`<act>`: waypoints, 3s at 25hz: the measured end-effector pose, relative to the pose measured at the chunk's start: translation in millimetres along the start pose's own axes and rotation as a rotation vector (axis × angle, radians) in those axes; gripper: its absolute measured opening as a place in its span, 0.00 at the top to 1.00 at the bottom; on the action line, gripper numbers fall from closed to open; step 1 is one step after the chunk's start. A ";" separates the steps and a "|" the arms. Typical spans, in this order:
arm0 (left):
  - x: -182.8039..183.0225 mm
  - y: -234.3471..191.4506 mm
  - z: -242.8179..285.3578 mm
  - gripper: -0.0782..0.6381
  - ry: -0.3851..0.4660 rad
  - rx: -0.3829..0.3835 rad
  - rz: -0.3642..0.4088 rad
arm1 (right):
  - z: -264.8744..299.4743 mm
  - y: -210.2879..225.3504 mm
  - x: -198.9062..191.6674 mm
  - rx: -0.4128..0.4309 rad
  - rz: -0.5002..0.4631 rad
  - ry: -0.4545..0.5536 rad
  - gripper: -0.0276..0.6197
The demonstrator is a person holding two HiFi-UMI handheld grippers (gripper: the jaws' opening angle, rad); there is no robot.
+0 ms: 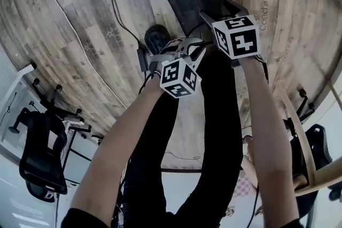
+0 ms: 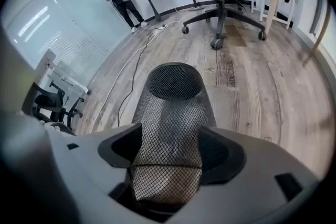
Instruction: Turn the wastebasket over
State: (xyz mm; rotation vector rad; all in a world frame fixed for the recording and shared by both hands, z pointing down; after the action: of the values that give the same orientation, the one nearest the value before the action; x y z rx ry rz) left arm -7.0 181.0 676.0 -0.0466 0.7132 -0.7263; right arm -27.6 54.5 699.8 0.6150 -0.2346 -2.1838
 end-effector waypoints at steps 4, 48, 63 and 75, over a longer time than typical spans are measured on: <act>0.3 -1.1 0.0 0.81 0.006 -0.021 -0.030 | 0.9 1.1 -0.3 0.014 -0.008 -0.021 0.47; 45.6 -234.9 0.6 0.38 -0.001 0.031 -0.253 | -37.7 -1.6 -48.3 -0.044 -0.008 -0.104 0.46; 39.9 -226.7 -2.9 0.39 -0.081 -0.013 -0.232 | -42.0 -16.4 -75.7 -0.052 0.025 -0.068 0.45; 27.9 -227.2 -4.0 0.40 -0.138 -0.079 -0.241 | -41.9 -21.2 -78.1 -0.045 -0.002 -0.028 0.45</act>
State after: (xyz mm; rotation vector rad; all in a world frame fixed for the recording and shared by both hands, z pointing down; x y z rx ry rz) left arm -129.3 -7.6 719.5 -0.2562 0.6098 -0.9156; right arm 20.6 129.9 683.0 0.5596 -0.1988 -2.1949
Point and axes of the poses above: the fingertips, and each gripper's own axes: z forward along the fingers, y to its right, x out of its top, the point moved 1 cm from there along -z, backward along the fingers, and after that the axes turned 5 degrees about y, right-handed, at the moved point
